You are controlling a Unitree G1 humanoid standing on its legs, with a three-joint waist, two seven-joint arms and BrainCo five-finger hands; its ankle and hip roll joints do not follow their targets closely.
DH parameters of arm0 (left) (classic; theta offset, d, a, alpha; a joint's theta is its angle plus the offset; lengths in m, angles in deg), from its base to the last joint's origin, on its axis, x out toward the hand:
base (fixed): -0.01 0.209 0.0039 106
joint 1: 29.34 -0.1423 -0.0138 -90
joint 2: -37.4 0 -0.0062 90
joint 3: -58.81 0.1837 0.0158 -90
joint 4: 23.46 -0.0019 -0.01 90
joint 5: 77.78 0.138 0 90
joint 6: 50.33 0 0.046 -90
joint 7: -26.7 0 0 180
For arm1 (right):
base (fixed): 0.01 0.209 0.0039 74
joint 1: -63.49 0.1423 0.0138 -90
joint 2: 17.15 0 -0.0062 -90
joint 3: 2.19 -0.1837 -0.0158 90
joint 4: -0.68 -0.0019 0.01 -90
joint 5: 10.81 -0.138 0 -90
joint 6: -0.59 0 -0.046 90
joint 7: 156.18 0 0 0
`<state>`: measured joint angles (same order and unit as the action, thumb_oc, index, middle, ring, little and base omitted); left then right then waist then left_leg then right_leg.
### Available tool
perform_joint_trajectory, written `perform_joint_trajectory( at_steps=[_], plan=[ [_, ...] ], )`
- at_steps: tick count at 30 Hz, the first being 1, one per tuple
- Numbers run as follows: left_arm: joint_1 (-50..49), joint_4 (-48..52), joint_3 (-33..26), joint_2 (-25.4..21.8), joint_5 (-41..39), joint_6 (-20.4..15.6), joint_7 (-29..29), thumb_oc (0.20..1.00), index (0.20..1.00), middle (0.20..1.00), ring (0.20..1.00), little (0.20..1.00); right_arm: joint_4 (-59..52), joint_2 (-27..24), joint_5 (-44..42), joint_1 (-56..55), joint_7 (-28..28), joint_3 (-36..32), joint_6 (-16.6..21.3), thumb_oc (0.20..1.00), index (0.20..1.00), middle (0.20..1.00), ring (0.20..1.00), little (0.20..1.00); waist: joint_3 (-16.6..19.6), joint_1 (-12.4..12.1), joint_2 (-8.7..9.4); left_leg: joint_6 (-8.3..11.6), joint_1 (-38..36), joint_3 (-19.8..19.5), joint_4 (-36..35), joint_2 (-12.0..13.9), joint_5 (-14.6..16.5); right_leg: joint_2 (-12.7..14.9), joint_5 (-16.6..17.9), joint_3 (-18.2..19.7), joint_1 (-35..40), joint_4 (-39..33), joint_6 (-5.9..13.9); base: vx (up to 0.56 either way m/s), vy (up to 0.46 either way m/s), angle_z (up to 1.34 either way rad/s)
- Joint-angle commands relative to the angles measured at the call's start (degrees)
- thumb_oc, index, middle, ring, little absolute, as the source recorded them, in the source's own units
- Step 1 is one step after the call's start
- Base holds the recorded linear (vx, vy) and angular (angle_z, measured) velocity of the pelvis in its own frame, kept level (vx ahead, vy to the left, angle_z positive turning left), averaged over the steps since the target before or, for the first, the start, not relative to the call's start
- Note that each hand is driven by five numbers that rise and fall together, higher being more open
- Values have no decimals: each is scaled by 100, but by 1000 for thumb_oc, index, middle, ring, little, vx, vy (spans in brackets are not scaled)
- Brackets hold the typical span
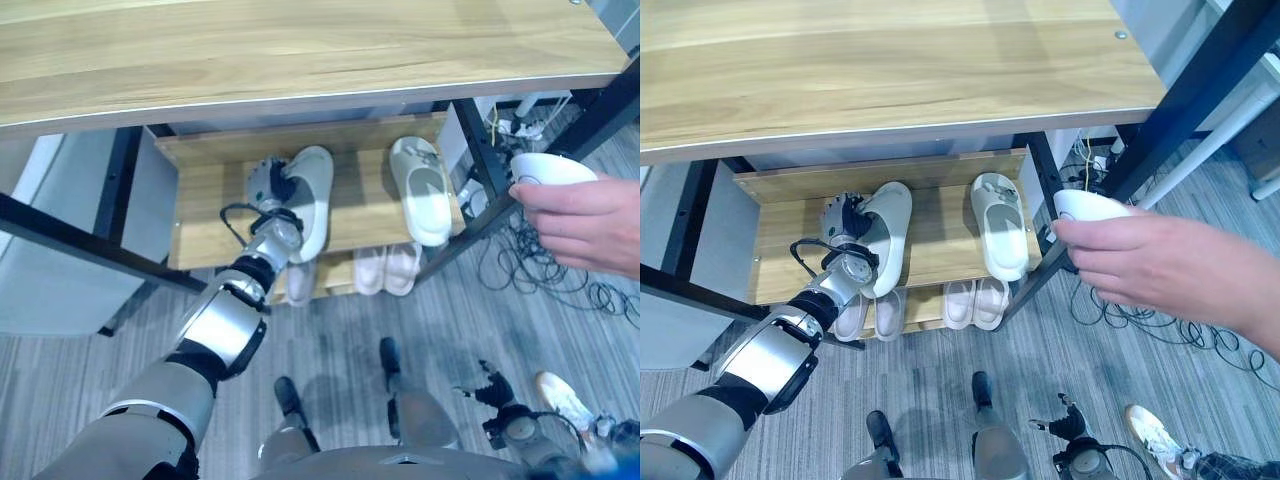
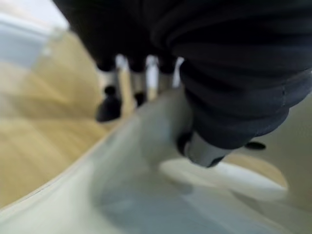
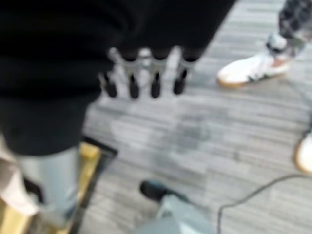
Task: Arrange the slippers neatly on the shoe rack.
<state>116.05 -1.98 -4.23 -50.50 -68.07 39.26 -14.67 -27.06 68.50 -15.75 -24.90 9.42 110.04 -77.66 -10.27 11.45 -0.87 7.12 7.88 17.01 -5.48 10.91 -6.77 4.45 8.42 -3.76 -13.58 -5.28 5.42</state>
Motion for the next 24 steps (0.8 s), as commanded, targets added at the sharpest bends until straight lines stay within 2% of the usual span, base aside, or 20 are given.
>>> perform_joint_trajectory(
  at_steps=[1, 11, 16, 24],
  plan=[
    [706, -156, -186, 18, -10, -211, -83, 200, 200, 200, 200, 200, -137, -121, -37, 328, -158, 111, 151, 1000, 1000, 1000, 1000, 1000, -443, 25, -2, 43, 6, -438, 48, -9, 116, 104, -593, -10, -347, 754, 326, 5, -22, -8],
    [655, -233, -325, 173, -340, -305, -29, 200, 200, 200, 200, 200, -125, -240, -71, 362, -207, 45, 174, 1000, 1000, 1000, 1000, 1000, -479, 115, -106, 72, -19, -277, 48, 38, 103, 62, -584, 137, -476, 787, 314, 11, -22, -8],
    [337, -200, -485, 525, -571, -377, -101, 200, 200, 200, 200, 200, -163, -228, -45, 303, -204, 53, 166, 1000, 1000, 1000, 1000, 1000, -482, 117, -164, 75, -46, -266, 48, 47, 95, 42, -614, 161, -475, 796, 286, 5, -7, 0],
    [116, -47, -207, 833, -240, -368, -129, 200, 200, 200, 200, 200, -200, -237, -61, 306, -254, 68, 202, 1000, 1000, 1000, 1000, 1000, -511, 104, -186, 78, -68, -283, 48, 63, 95, 7, -632, 178, -471, 806, 247, 0, 0, 0]
  ],
)
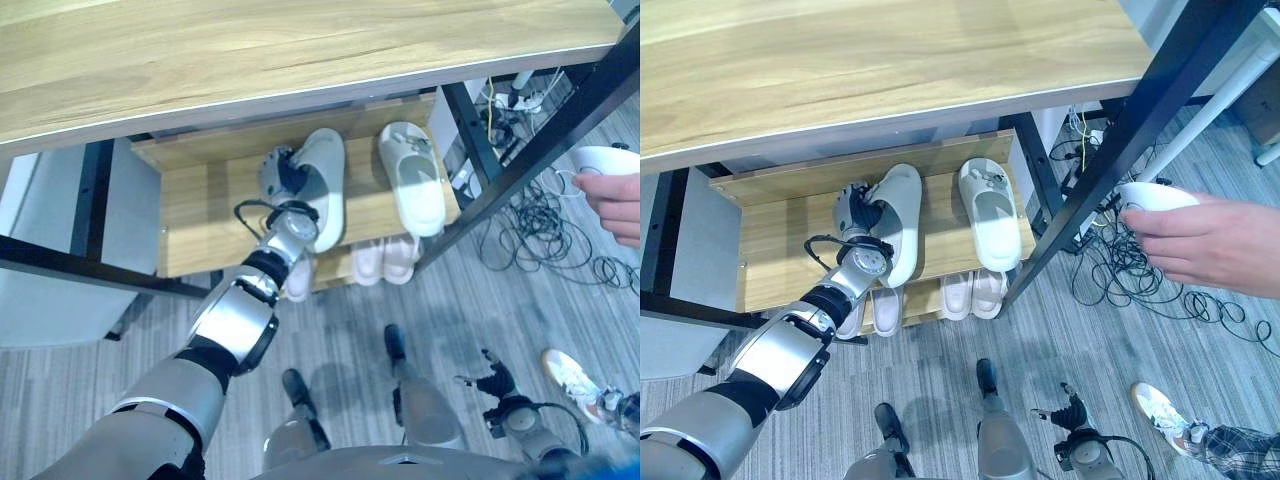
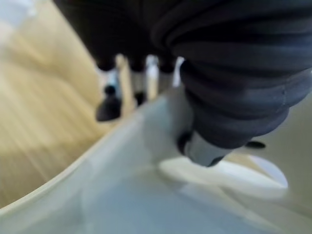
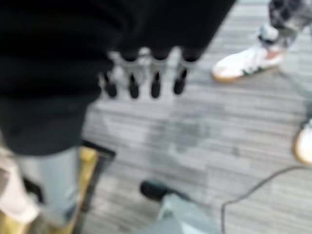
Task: Arrange the slippers neatly on the shoe rack.
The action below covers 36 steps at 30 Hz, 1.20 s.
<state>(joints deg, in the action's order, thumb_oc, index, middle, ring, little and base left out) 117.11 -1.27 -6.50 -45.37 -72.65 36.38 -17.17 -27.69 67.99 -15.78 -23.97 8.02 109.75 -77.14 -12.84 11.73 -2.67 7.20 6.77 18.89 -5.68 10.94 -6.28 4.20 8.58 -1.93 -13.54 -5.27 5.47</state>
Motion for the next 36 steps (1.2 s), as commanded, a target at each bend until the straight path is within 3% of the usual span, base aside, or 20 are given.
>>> perform_joint_trajectory(
  at_steps=[1, 25, 36],
  plan=[
    [-8, -138, 41, 334, 233, -69, 120, 200, 200, 200, 200, 200, -129, -188, -55, 215, -123, 103, 154, 1000, 1000, 1000, 1000, 1000, -253, 79, -9, 73, 44, -469, 68, 65, 42, 26, -650, -7, -477, 802, 241, -1, -38, -1],
    [432, -414, 161, 182, 213, -57, 463, 200, 200, 200, 200, 200, -34, -303, -128, 291, -5, 181, 166, 1000, 1000, 1000, 1000, 1000, -321, 198, 6, 115, 94, -335, 68, 173, -15, -78, -673, 141, -730, 954, 211, 3, -16, -4],
    [578, -801, -45, 192, -160, -83, 614, 200, 200, 200, 200, 200, -83, -334, -93, 353, 56, 299, 143, 1000, 1000, 1000, 1000, 1000, -308, 324, 59, 138, 30, -201, 68, 236, 3, -171, -718, 246, -852, 1087, 184, 6, -11, -4]
  ],
)
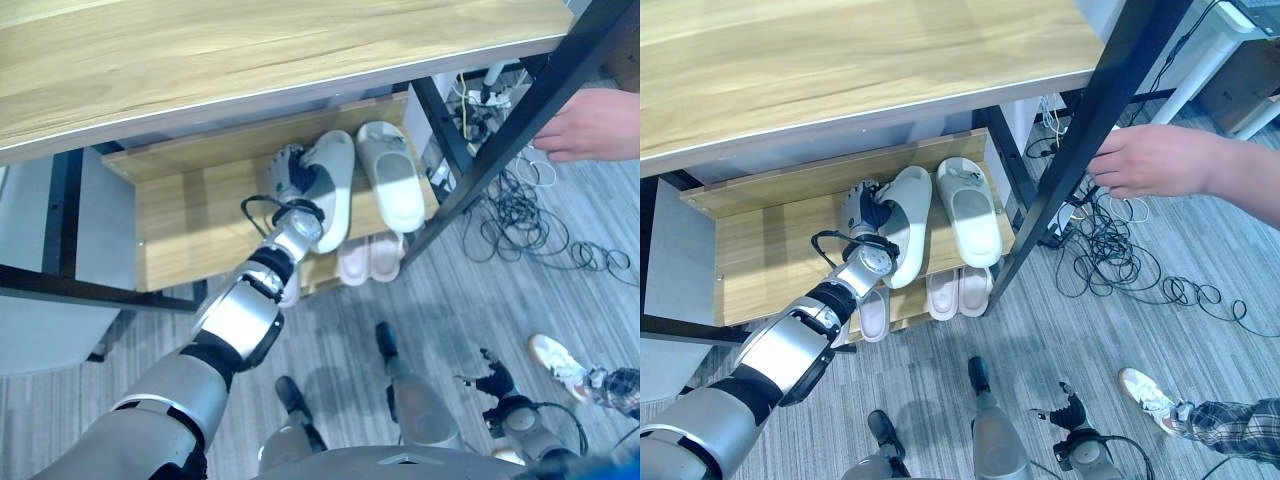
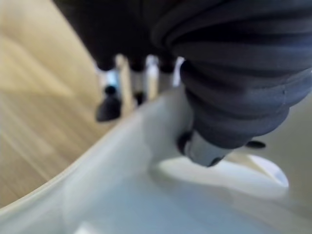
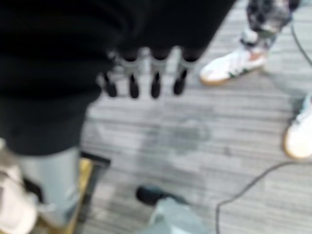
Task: Arrange the slippers neatly on the shoe rack.
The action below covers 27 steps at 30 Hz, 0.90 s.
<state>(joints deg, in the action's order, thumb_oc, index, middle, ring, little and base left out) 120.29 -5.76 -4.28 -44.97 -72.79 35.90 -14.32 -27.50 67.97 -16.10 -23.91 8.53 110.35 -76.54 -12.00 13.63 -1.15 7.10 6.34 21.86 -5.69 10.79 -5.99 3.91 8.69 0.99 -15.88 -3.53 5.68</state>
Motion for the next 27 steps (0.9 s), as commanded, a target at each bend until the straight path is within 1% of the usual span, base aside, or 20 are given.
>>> perform_joint_trajectory(
  at_steps=[1, 4, 8, 14, 15, 16, 17, 23, 27],
  plan=[
    [273, -385, -274, 142, -149, -24, 335, 200, 200, 200, 200, 200, -114, -336, -59, 347, 7, 246, 85, 1000, 1000, 1000, 1000, 1000, -384, 146, -79, 151, 73, -489, 69, 254, -24, -146, -726, -43, -629, 920, 162, 0, 0, 0],
    [293, -485, -314, 102, -191, -24, 367, 200, 200, 200, 200, 200, -154, -350, -48, 356, 15, 272, 97, 1000, 1000, 1000, 1000, 1000, -368, 163, -42, 155, 70, -474, 69, 271, -21, -164, -724, -32, -669, 939, 155, 5, -15, -12],
    [476, -549, -405, -98, -345, -42, 472, 200, 200, 200, 200, 200, -211, -429, -17, 362, 15, 282, 75, 1000, 1000, 1000, 1000, 1000, -331, 218, 29, 169, 77, -419, 69, 296, -13, -209, -715, 7, -743, 975, 156, 9, -24, -13],
    [533, -508, -404, -71, -471, -83, 558, 200, 200, 200, 200, 200, -268, -456, -31, 369, 49, 300, 70, 1000, 1000, 1000, 1000, 1000, -317, 236, 52, 171, 63, -395, 69, 310, -18, -237, -729, 29, -776, 1009, 150, 9, -11, -9],
    [541, -501, -404, -76, -481, -87, 566, 322, 322, 322, 322, 322, -272, -455, -31, 368, 51, 309, 71, 1000, 1000, 1000, 1000, 1000, -320, 237, 57, 170, 62, -390, 69, 310, -19, -241, -728, 27, -780, 1013, 148, 0, 0, 0],
    [548, -495, -409, -61, -498, -90, 573, 592, 592, 592, 592, 592, -277, -453, -31, 371, 60, 318, 70, 1000, 1000, 1000, 1000, 1000, -326, 235, 61, 169, 64, -383, 69, 312, -17, -244, -725, 39, -785, 1011, 147, 0, 0, 0],
    [548, -492, -413, -46, -511, -92, 578, 1000, 1000, 1000, 1000, 1000, -279, -453, -28, 369, 59, 322, 68, 1000, 1000, 1000, 1000, 1000, -333, 234, 70, 168, 66, -381, 69, 313, -19, -250, -726, 39, -792, 1019, 146, 0, 0, 0],
    [484, -559, -461, 13, -630, -101, 632, 1000, 1000, 1000, 1000, 1000, -275, -449, -36, 370, 77, 324, 59, 1000, 1000, 1000, 1000, 1000, -334, 213, 49, 156, 39, -375, 69, 324, -19, -263, -748, 31, -793, 1036, 133, 0, 0, 0],
    [539, -582, -479, -84, -613, -60, 571, 1000, 1000, 1000, 1000, 1000, -302, -457, -30, 356, 95, 322, 60, 1000, 1000, 1000, 1000, 1000, -296, 200, 11, 160, 15, -376, 69, 322, -10, -263, -759, 17, -752, 1026, 133, 0, 0, 0]
  ],
)
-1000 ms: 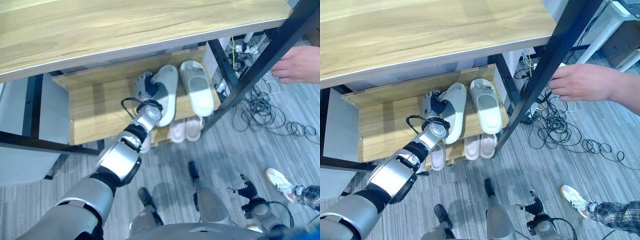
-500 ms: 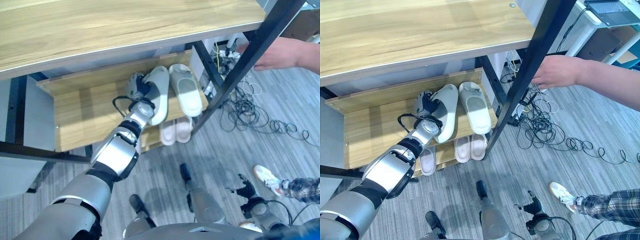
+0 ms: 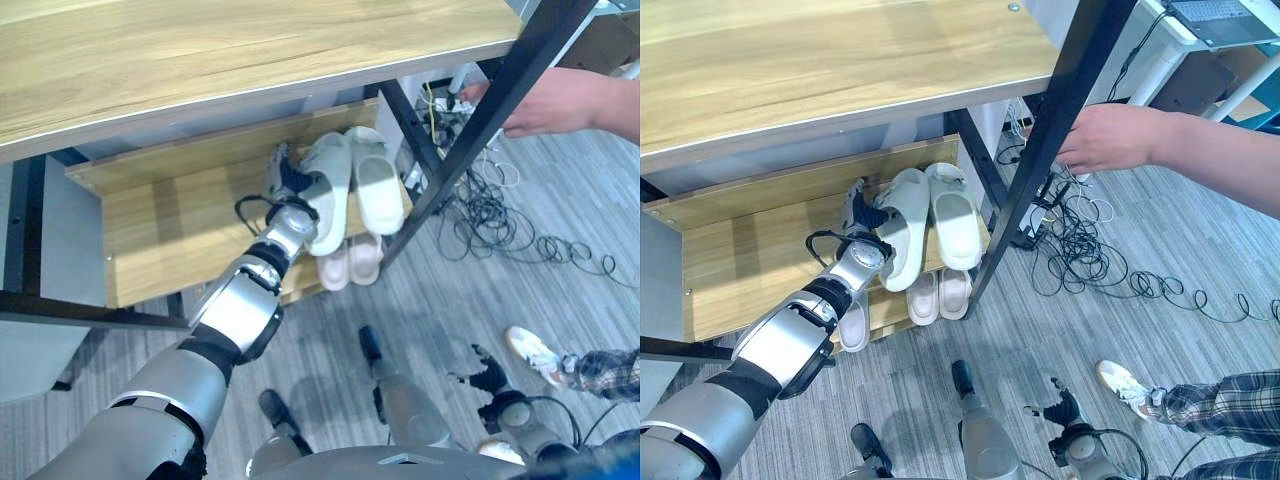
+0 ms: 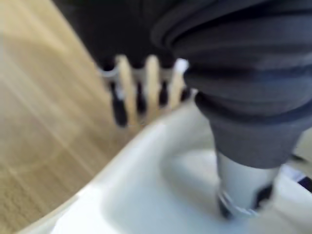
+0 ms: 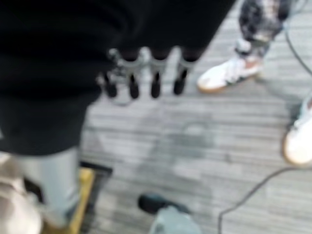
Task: Arrange the slippers neatly on the shoe rack.
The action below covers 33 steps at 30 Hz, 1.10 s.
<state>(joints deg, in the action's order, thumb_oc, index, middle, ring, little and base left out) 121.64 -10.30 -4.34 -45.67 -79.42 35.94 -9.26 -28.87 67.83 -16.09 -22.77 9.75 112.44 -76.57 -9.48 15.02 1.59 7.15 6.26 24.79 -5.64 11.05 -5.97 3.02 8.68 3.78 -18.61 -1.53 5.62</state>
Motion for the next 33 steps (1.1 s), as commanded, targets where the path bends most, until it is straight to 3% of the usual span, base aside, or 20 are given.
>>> perform_joint_trajectory(
  at_steps=[1, 15, 33],
  plan=[
    [430, -139, -475, -66, 66, -58, 55, 1000, 1000, 1000, 1000, 1000, -188, -450, -24, 230, -25, 111, 68, 1000, 1000, 1000, 1000, 1000, -528, 57, -269, 154, 20, -685, 64, 297, -6, -178, -764, -268, -457, 814, 137, 0, 0, 0],
    [455, -18, -497, -64, -41, -121, 46, 1000, 1000, 1000, 1000, 1000, -283, -476, -41, 136, -8, 68, 79, 1000, 1000, 1000, 1000, 1000, -463, 17, -321, 146, 12, -769, 64, 288, -7, -165, -807, -335, -373, 788, 129, 0, 0, 0],
    [494, 191, -735, 88, -735, -318, 238, 1000, 1000, 1000, 1000, 1000, -352, -555, -34, -7, 72, -44, 15, 1000, 1000, 1000, 1000, 1000, -330, -12, -410, 134, -58, -787, 87, 265, 8, -156, -841, -355, -211, 749, 117, 0, 0, 0]
  ],
)
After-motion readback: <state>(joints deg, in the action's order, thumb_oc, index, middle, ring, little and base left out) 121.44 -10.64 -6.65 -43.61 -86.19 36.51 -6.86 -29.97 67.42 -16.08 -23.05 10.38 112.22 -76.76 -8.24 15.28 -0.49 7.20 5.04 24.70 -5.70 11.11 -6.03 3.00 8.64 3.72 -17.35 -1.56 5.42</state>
